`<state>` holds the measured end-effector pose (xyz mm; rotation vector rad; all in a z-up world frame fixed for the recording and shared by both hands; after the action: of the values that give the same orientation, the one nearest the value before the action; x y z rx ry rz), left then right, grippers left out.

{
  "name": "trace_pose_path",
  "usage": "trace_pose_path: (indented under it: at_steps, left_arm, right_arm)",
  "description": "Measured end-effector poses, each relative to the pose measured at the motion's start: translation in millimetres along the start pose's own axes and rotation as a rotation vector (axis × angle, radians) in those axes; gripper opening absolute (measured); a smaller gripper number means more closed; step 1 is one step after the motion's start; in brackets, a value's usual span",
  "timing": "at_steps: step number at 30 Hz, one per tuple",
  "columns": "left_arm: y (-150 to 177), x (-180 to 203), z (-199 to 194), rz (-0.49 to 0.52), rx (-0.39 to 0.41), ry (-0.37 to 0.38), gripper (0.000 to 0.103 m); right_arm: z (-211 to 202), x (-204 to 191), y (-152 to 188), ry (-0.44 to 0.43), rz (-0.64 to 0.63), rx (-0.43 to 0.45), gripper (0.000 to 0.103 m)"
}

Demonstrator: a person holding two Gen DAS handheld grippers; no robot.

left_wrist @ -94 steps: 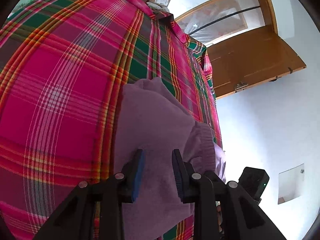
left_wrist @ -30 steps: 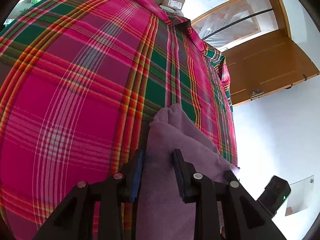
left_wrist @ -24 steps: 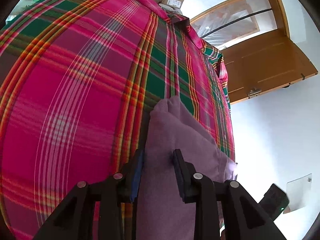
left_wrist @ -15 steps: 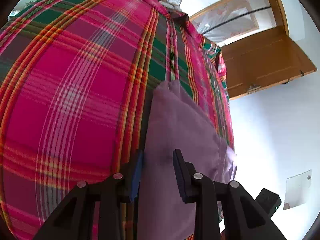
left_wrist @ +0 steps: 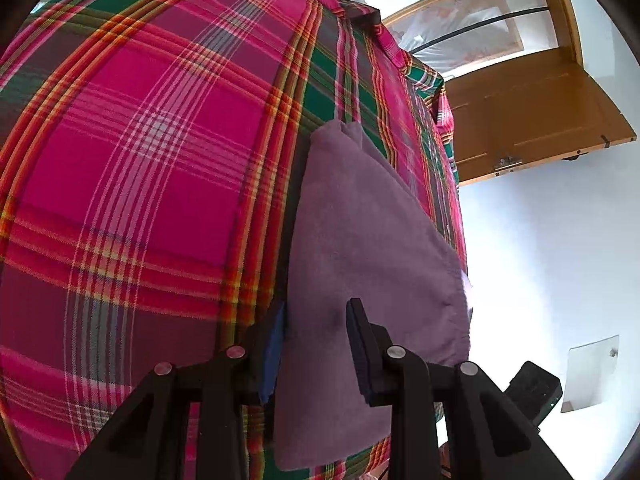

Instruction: Fold clothes

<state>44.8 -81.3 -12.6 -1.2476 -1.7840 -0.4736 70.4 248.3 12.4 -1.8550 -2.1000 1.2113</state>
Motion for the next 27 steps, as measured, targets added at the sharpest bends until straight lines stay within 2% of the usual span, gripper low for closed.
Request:
trace_pose_path:
  at_steps: [3, 7, 10, 12, 15, 17, 21, 24, 27]
  left_arm:
    - [-0.9, -0.9, 0.4, 0.001, 0.000, 0.000, 0.031]
    - [-0.2, -1.4, -1.1, 0.005, -0.007, -0.005, 0.031]
    - [2.7, -1.8, -3.4, 0.012, -0.020, -0.009, 0.031]
    - [6.1, -2.6, -4.8, 0.021, -0.028, -0.007, 0.031]
    - [9.0, -4.6, -6.3, 0.023, -0.032, 0.000, 0.031]
    - [10.5, -6.2, -8.5, 0.022, -0.033, 0.003, 0.031]
    - [12.1, -8.1, -10.0, 0.025, -0.039, 0.009, 0.031]
    - [12.1, -11.5, -12.5, 0.020, -0.042, 0.020, 0.031]
    - [11.2, -13.4, -13.1, 0.013, -0.044, 0.029, 0.031]
  right_arm:
    - [10.3, 9.0, 6.6, 0.013, 0.036, -0.039, 0.006]
    - [9.7, 6.7, 7.8, 0.040, 0.034, -0.043, 0.010]
    - [-4.2, -1.0, 5.0, 0.133, -0.016, 0.014, 0.017]
    - [-14.3, -9.7, 1.7, 0.176, -0.036, 0.082, 0.017]
    - [-14.1, -31.9, -0.2, 0.135, -0.090, 0.121, 0.017]
    - [-4.1, -45.0, 1.5, 0.109, -0.140, 0.095, 0.017]
    - [28.5, -67.0, 15.0, 0.117, -0.240, 0.012, 0.017]
    - [38.4, -70.6, 24.4, 0.124, -0.264, -0.023, 0.017]
    - [30.1, -75.9, 28.1, 0.115, -0.296, 0.004, 0.017]
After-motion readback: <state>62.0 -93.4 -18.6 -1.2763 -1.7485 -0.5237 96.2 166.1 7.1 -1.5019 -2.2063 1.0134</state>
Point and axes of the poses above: each gripper's, at about its wrist camera, not at the fingertips, and z roughly the way its jaws point, x to its right, y to its underside, the point moved 2 cm from there along z, roughly the way its jaws point, and after that the axes turned 11 degrees about y, right-handed, at the moved point
